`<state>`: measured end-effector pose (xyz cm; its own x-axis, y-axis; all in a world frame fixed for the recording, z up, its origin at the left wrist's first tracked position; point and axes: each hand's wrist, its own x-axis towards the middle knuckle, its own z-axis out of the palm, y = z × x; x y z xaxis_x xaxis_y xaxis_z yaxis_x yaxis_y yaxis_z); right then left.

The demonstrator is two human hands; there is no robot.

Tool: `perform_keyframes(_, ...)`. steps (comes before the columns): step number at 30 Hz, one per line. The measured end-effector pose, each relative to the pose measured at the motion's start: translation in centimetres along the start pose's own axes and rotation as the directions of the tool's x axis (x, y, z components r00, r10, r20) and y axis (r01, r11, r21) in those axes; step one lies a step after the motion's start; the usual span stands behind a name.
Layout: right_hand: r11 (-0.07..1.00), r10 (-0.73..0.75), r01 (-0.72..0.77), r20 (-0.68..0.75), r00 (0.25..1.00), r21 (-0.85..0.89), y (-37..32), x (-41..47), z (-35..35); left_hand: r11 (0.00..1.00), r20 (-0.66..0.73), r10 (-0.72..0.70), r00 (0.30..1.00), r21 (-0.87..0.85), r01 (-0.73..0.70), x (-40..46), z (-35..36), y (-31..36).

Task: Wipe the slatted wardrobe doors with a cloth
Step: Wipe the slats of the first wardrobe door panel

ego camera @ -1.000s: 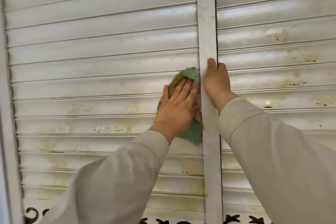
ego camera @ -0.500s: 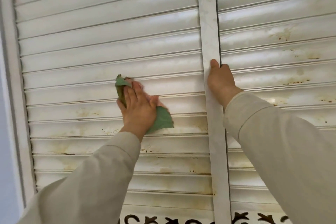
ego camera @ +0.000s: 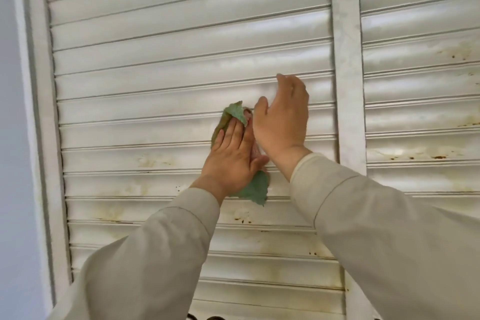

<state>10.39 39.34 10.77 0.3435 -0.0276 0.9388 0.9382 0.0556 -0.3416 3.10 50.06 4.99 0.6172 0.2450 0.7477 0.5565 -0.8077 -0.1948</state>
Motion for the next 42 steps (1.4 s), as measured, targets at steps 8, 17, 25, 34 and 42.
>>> perform_keyframes(8,0.993,-0.109,0.112,0.063,0.992,-0.048,-3.5,-0.3,6.7,1.000,-0.054,-0.029,0.998,0.000,0.029,-1.3,0.6,-7.0)
perform_keyframes(17,0.901,-0.065,0.169,0.261,0.963,-0.399,-6.7,-2.9,15.0,0.972,-0.127,-0.232,0.964,-0.070,0.225,-5.7,0.9,-21.8)
perform_keyframes(25,0.809,0.037,0.157,0.316,0.948,-0.566,-8.0,-4.2,16.3,0.793,-0.148,-0.550,0.822,-0.401,0.459,-10.9,-1.0,-34.4)
perform_keyframes(34,0.808,0.105,0.127,0.353,0.930,-0.575,-8.5,-4.2,16.0,0.556,-0.209,-0.756,0.620,-0.706,0.439,-10.2,-3.3,-35.5)
perform_keyframes(42,0.799,0.103,0.127,0.343,0.934,-0.587,-8.1,-4.2,16.3,0.714,-0.275,-0.658,0.701,-0.524,0.465,-10.3,-3.9,-35.3)
